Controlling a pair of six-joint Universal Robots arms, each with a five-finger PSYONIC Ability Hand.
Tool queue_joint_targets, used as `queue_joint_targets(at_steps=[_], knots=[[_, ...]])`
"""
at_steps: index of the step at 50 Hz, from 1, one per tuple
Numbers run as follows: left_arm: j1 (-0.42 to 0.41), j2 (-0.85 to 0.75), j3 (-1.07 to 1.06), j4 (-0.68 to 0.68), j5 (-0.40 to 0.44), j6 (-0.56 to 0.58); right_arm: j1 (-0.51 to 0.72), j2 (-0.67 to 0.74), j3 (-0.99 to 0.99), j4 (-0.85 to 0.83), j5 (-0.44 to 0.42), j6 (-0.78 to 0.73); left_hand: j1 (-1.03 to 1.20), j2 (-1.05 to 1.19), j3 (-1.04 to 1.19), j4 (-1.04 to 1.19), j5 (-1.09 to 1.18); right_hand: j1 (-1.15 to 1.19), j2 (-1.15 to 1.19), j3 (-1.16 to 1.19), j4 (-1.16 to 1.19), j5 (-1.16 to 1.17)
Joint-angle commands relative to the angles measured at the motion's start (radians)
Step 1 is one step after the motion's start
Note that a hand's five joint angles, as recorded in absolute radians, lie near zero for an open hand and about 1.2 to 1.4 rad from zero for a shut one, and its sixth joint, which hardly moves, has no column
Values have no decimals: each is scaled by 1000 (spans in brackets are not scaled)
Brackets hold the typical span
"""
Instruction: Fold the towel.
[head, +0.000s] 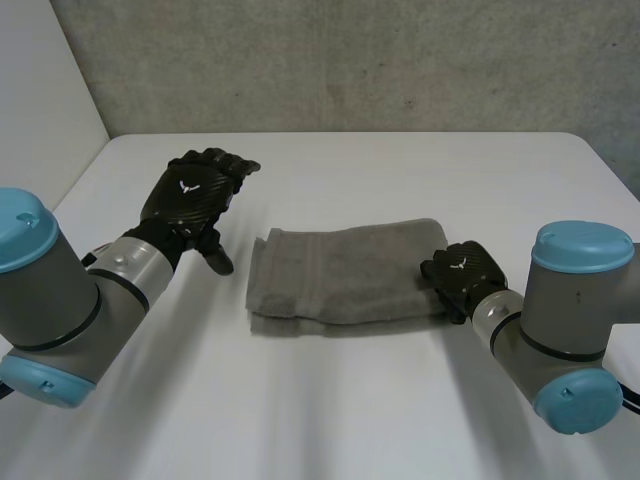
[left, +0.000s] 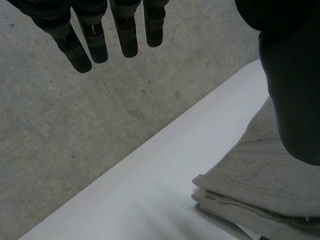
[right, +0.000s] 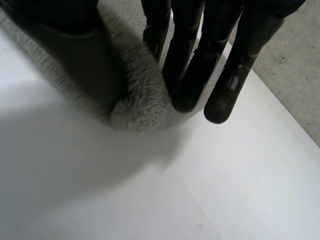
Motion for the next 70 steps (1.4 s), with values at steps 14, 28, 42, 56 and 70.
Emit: queue_joint_targets(at_steps=[14, 28, 42, 56, 70], knots=[[4, 33, 38, 0, -8, -9, 218, -2, -248, -2, 44, -381, -84, -82, -63, -87, -214, 257, 256, 250, 245, 261], [6, 66, 81, -6, -40, -184, 491, 220, -412, 16, -89, -527, -81, -79, -60, -84, -211, 257, 256, 250, 245, 261], [-49, 33, 127, -9, -80, -195, 350, 1, -260, 15, -37, -35, -72, -71, -51, -75, -202, -965, -966, -972, -976, -960], [-209, -211, 328, -169, -172, -201, 159, -32, -284, 196, -200, 415, -28, -27, -7, -31, -158, -965, -966, -972, -976, -960], [-237, -374, 376, -246, -281, -176, 147, 240, -533, 340, -192, 495, -34, -32, -13, -37, -164, -965, -966, -972, -976, -960]])
